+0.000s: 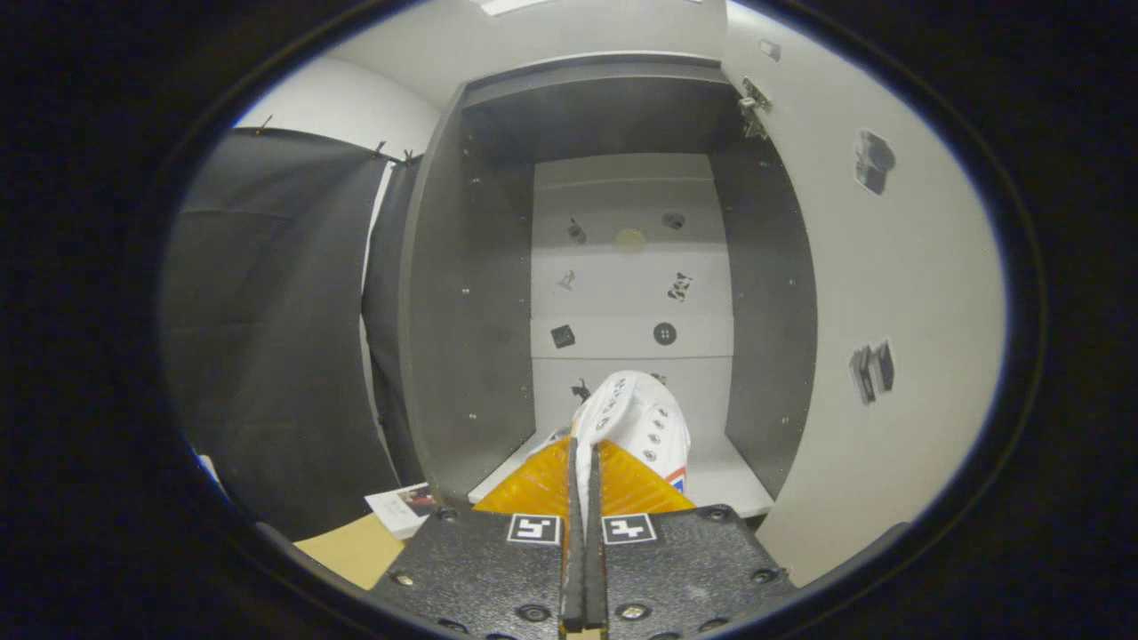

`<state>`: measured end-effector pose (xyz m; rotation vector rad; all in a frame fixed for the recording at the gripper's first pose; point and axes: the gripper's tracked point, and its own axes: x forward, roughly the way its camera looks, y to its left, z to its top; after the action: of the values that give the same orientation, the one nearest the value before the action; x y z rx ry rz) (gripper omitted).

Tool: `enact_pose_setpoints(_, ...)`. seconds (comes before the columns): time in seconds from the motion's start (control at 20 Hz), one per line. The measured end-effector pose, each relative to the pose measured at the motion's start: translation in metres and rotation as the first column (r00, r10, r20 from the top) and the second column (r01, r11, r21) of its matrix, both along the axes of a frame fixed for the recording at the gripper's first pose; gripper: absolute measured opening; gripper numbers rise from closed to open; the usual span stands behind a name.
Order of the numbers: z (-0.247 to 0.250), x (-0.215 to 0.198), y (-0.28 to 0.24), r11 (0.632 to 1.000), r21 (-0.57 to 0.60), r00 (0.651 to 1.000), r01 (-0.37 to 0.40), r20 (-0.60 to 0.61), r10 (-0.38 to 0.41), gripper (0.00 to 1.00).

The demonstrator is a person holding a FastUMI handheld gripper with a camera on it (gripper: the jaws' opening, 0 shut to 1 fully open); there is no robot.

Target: Open the shoe cabinet door, grab the shoes and put them into the shoe cabinet, then close the shoe cabinet door.

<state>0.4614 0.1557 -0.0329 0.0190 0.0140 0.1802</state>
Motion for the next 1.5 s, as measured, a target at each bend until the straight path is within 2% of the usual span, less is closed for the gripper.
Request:
enact_pose_setpoints(0.4,0.011,0.074,-0.026,0.992,-0.103,0.993,0.075,-0.083,-0.083,0.04)
enact_pose_setpoints(0.7,-0.012,0.129,-0.047,0.967,-0.242,0.987,0.081,-0.115,-0.111,0.04)
enact_pose_setpoints(0.85,-0.033,0.155,-0.053,0.966,-0.236,0.981,0.102,-0.135,-0.137,0.04)
enact_pose_setpoints(1.0,-0.06,0.174,-0.05,0.968,-0.233,0.975,0.089,-0.177,-0.132,0.04)
enact_pose_setpoints(1.15,-0.098,0.19,-0.048,0.979,-0.189,0.954,0.081,-0.269,-0.131,0.05)
enact_pose_setpoints(1.2,-0.1,0.19,-0.044,0.988,-0.144,0.956,0.063,-0.277,-0.101,0.06)
enact_pose_setpoints(1.3,-0.088,0.197,-0.038,0.99,-0.122,0.973,0.069,-0.213,-0.094,0.13)
enact_pose_setpoints(1.4,-0.081,0.191,-0.038,0.989,-0.119,0.976,0.082,-0.191,-0.104,0.28)
enact_pose_setpoints(1.45,-0.081,0.188,-0.037,0.99,-0.116,0.976,0.082,-0.19,-0.103,0.41)
enact_pose_setpoints(1.5,-0.079,0.186,-0.037,0.99,-0.114,0.979,0.084,-0.178,-0.104,0.41)
